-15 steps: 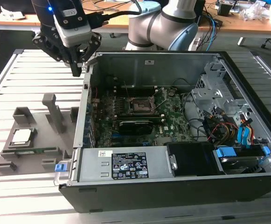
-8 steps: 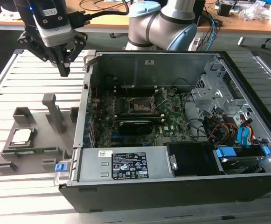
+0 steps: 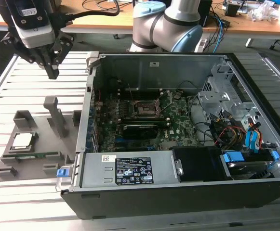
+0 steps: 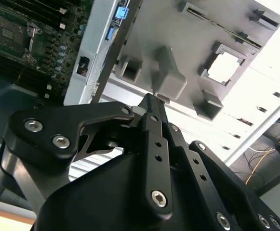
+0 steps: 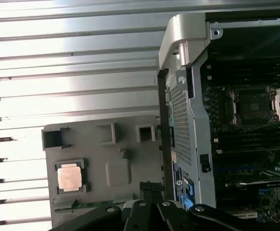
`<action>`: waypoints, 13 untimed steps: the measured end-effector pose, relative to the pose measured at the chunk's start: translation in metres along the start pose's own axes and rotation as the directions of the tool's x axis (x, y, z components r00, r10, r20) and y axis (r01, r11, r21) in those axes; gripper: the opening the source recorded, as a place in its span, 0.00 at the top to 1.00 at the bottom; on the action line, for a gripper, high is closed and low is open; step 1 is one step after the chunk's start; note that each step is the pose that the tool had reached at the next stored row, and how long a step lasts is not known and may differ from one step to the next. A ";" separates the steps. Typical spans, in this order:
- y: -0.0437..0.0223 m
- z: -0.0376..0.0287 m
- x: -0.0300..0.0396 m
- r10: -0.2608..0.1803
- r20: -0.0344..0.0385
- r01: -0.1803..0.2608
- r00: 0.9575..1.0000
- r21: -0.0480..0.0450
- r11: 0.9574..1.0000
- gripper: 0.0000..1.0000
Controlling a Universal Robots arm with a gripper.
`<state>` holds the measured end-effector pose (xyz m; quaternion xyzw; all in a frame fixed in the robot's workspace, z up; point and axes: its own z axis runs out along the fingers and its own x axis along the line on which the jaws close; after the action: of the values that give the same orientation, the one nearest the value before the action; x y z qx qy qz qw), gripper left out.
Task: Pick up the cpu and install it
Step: 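Reach for the cpu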
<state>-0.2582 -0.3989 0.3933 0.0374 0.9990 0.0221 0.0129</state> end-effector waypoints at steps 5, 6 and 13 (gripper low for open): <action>-0.0014 -0.0005 0.0193 0.000 0.000 0.000 1.000 0.000 1.000 0.89; -0.0017 -0.0006 0.0224 0.000 0.000 0.000 1.000 0.000 1.000 0.89; -0.0030 -0.0012 0.0401 0.000 0.000 0.000 1.000 0.000 1.000 0.89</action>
<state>-0.2985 -0.3988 0.3933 0.0374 0.9990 0.0221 0.0129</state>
